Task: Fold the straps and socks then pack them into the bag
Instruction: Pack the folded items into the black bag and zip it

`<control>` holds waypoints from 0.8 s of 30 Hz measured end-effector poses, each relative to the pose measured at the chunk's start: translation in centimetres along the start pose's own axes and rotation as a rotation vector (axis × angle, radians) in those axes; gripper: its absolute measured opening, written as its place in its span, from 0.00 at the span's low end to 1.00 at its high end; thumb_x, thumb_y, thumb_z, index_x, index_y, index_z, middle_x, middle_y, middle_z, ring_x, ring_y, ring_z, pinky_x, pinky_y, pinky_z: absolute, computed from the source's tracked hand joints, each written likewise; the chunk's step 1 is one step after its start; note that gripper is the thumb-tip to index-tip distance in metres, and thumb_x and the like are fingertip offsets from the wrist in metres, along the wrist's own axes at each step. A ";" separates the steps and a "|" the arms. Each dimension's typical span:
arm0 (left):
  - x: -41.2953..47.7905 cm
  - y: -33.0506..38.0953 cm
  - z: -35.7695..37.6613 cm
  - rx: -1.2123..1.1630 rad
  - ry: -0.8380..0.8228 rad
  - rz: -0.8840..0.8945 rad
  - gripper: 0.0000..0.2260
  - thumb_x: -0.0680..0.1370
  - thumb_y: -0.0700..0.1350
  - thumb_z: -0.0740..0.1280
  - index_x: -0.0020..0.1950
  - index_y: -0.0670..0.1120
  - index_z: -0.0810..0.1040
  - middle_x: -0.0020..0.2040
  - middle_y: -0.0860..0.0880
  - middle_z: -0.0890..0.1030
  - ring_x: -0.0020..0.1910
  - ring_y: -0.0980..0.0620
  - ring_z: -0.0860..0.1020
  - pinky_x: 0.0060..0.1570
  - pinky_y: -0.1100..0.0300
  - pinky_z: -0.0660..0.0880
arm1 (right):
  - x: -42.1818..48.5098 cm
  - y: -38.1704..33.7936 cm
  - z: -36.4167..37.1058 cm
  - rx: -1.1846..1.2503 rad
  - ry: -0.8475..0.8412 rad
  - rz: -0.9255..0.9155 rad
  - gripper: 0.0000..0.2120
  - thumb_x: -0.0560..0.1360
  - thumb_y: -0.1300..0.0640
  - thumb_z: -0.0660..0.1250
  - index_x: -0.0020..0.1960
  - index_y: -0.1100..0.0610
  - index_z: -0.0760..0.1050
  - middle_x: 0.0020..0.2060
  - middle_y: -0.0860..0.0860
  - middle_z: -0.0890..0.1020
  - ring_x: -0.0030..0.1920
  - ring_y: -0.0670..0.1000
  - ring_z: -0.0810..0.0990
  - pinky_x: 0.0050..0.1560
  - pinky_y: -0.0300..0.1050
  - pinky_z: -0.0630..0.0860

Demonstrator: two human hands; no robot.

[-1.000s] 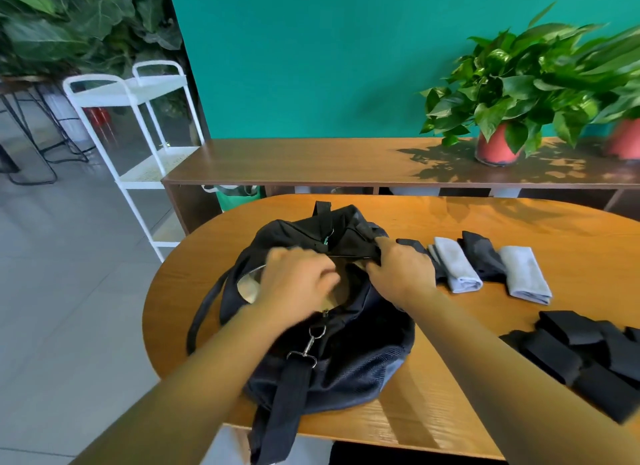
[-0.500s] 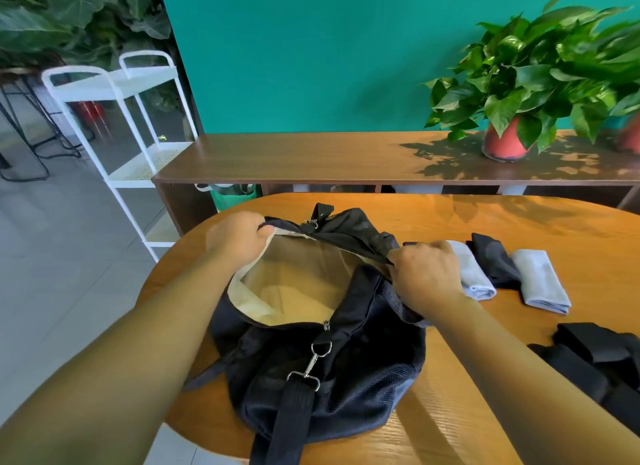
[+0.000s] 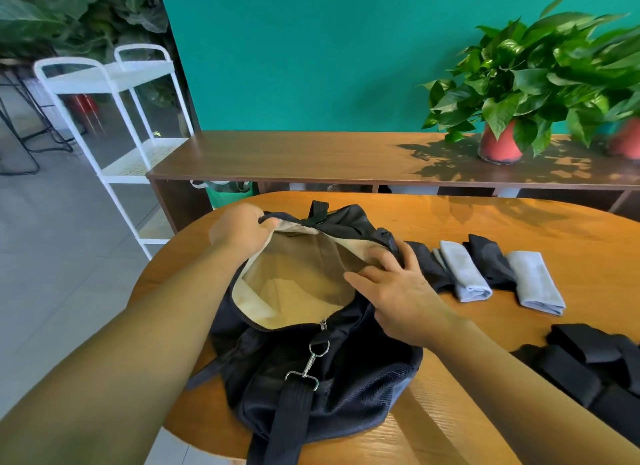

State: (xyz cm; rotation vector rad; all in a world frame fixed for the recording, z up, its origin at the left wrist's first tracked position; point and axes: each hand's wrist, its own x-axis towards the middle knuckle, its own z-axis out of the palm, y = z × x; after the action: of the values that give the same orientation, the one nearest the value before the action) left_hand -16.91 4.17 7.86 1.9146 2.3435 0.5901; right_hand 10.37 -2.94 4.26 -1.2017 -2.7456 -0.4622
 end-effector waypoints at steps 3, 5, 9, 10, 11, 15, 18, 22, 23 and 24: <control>0.5 0.1 0.5 0.041 0.035 -0.003 0.20 0.80 0.56 0.61 0.32 0.47 0.67 0.29 0.48 0.69 0.31 0.49 0.70 0.28 0.61 0.58 | -0.1 0.2 0.5 -0.005 -0.026 0.003 0.14 0.57 0.62 0.69 0.43 0.53 0.80 0.37 0.48 0.76 0.52 0.57 0.75 0.66 0.69 0.62; 1.2 0.2 0.7 0.075 0.082 -0.014 0.17 0.81 0.55 0.60 0.36 0.46 0.70 0.32 0.48 0.71 0.35 0.47 0.73 0.28 0.60 0.60 | -0.2 0.6 0.6 0.160 -0.060 -0.009 0.07 0.58 0.61 0.65 0.33 0.51 0.78 0.32 0.45 0.75 0.49 0.52 0.74 0.71 0.62 0.54; 2.8 1.3 1.3 0.054 0.132 -0.035 0.15 0.81 0.52 0.59 0.37 0.45 0.70 0.33 0.48 0.70 0.38 0.46 0.72 0.28 0.58 0.60 | -0.9 1.5 0.0 0.513 -0.178 0.035 0.16 0.59 0.60 0.56 0.37 0.50 0.81 0.29 0.37 0.72 0.49 0.40 0.68 0.73 0.44 0.40; 3.1 1.5 1.8 0.061 0.119 -0.034 0.16 0.81 0.52 0.59 0.36 0.46 0.69 0.33 0.48 0.69 0.38 0.46 0.71 0.28 0.58 0.60 | -1.0 1.6 0.2 0.545 -0.218 0.048 0.19 0.59 0.60 0.55 0.39 0.49 0.82 0.30 0.35 0.71 0.50 0.39 0.69 0.73 0.41 0.39; 3.1 1.6 2.3 0.064 0.102 -0.040 0.16 0.81 0.52 0.59 0.36 0.46 0.69 0.33 0.49 0.69 0.37 0.46 0.72 0.29 0.58 0.61 | -1.0 1.4 0.4 0.543 -0.261 0.046 0.20 0.59 0.59 0.55 0.40 0.49 0.83 0.31 0.35 0.71 0.51 0.40 0.69 0.73 0.40 0.38; 2.9 1.4 4.6 0.046 0.050 -0.046 0.16 0.81 0.53 0.58 0.37 0.47 0.69 0.34 0.48 0.72 0.35 0.50 0.71 0.29 0.59 0.62 | -1.0 1.0 0.7 0.709 -0.389 0.103 0.14 0.60 0.54 0.57 0.38 0.49 0.81 0.38 0.39 0.76 0.53 0.41 0.73 0.75 0.44 0.48; 3.3 1.3 5.0 0.023 0.071 -0.034 0.17 0.82 0.54 0.58 0.36 0.47 0.69 0.33 0.48 0.72 0.32 0.51 0.70 0.29 0.59 0.63 | -0.4 2.0 -1.6 1.313 -0.288 0.283 0.11 0.63 0.58 0.63 0.39 0.54 0.83 0.45 0.58 0.82 0.49 0.61 0.79 0.53 0.52 0.74; 3.7 1.1 4.5 0.033 0.087 -0.021 0.18 0.81 0.55 0.57 0.35 0.48 0.68 0.32 0.48 0.70 0.31 0.52 0.69 0.27 0.60 0.61 | 3.1 4.0 -2.8 1.405 0.243 0.536 0.06 0.69 0.62 0.67 0.33 0.60 0.79 0.29 0.56 0.80 0.35 0.52 0.78 0.42 0.39 0.74; 3.7 1.1 4.4 0.031 0.091 -0.017 0.18 0.81 0.54 0.58 0.34 0.48 0.67 0.32 0.48 0.70 0.31 0.52 0.68 0.28 0.59 0.61 | 4.4 4.4 -2.3 1.295 0.274 0.617 0.07 0.71 0.61 0.68 0.33 0.58 0.78 0.28 0.53 0.79 0.34 0.49 0.76 0.40 0.40 0.73; 3.6 1.1 4.3 0.028 0.094 -0.015 0.18 0.81 0.54 0.58 0.34 0.48 0.67 0.32 0.49 0.69 0.31 0.52 0.69 0.28 0.59 0.62 | 5.8 4.8 -1.7 1.153 0.242 0.687 0.08 0.72 0.57 0.69 0.35 0.57 0.77 0.29 0.50 0.78 0.34 0.48 0.76 0.38 0.42 0.72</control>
State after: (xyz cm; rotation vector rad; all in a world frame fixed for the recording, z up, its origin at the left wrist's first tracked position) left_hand -15.45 8.91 4.92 1.9203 2.4323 0.6629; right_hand 9.88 3.59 8.27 -1.3853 -1.6461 0.8504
